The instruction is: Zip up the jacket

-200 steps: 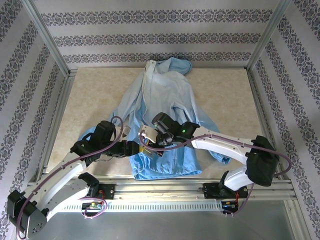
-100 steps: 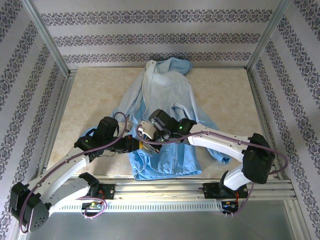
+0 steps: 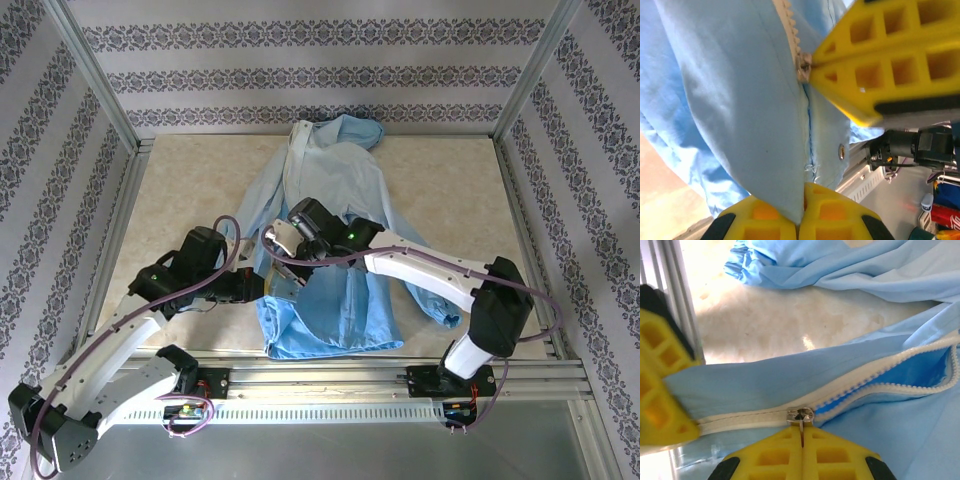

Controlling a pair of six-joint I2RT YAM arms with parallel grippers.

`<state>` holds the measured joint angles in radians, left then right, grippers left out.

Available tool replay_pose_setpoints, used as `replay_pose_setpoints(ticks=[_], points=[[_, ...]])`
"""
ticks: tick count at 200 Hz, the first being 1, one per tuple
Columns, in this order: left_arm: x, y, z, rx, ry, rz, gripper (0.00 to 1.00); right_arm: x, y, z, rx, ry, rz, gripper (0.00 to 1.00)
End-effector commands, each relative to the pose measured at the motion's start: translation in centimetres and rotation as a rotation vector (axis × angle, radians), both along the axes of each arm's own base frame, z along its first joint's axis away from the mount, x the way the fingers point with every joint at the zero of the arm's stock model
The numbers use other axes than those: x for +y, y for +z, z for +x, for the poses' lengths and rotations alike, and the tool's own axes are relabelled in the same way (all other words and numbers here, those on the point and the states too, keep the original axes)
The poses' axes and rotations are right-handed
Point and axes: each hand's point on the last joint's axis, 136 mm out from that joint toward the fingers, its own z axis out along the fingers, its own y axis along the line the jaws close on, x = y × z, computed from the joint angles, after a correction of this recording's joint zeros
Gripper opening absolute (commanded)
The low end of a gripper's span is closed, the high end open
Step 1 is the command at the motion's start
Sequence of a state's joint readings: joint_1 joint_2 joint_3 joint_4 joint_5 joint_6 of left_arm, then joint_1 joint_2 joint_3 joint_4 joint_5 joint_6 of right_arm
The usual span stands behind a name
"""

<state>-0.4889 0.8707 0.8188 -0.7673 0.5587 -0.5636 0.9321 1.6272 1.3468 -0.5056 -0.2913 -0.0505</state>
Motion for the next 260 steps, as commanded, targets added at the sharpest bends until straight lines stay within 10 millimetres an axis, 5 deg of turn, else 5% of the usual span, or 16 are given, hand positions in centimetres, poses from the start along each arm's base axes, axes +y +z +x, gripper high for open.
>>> replay_pose_setpoints(ticks=[1,62,92,170,219,260], points=[[1.3,0.9,-1.8,0.012,-0.038,0.05,0.0,-0.1,0.8,2.9,-0.062,-0.077,-0.006,0.0],[4.0,3.7,-1.2,-0.08,0.007,0.192,0.0,-1.0,1.6,8.0,-0.106,-0.17,-0.015,0.0],[5.8,5.2,-0.2,-0.126,0.057,0.268,0.0,-2.7,3.2,11.4,-0.148,-0.249,0.011,0.0],[5.9,10.6,5.3,-0.253,0.072,0.251,0.0,-9.0,7.0,16.3,-0.261,-0.441,0.002,0.0],[4.0,16.0,10.2,-0.375,-0.011,0.214,0.0,-15.5,12.4,18.0,-0.422,-0.623,-0.02,0.0],[1.6,21.5,14.2,-0.511,-0.103,0.167,0.0,-19.8,18.4,17.0,-0.566,-0.715,-0.035,0.0]])
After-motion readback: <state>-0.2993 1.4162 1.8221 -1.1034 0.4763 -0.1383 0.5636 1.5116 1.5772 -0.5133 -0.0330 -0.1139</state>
